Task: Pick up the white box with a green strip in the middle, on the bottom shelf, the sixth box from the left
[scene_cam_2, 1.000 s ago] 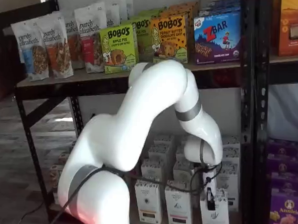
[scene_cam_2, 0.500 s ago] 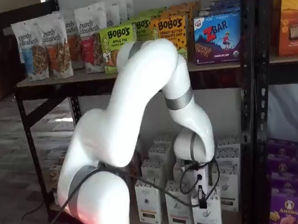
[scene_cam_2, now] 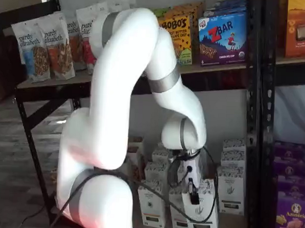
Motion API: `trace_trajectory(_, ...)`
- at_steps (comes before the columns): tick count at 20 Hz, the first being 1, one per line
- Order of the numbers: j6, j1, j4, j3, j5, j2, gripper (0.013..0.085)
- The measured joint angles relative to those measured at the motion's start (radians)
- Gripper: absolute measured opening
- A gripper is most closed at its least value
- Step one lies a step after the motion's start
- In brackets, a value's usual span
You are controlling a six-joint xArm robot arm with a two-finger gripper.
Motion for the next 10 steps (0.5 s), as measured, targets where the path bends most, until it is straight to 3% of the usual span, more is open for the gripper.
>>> trace_trajectory(3, 0.047, 0.005, -0.048, 0.078, 0.03, -0.114, 0.053)
trace_trajectory(10, 0.004, 0.033, 0.022, 0.17, 0.172, -0.321, 0.053)
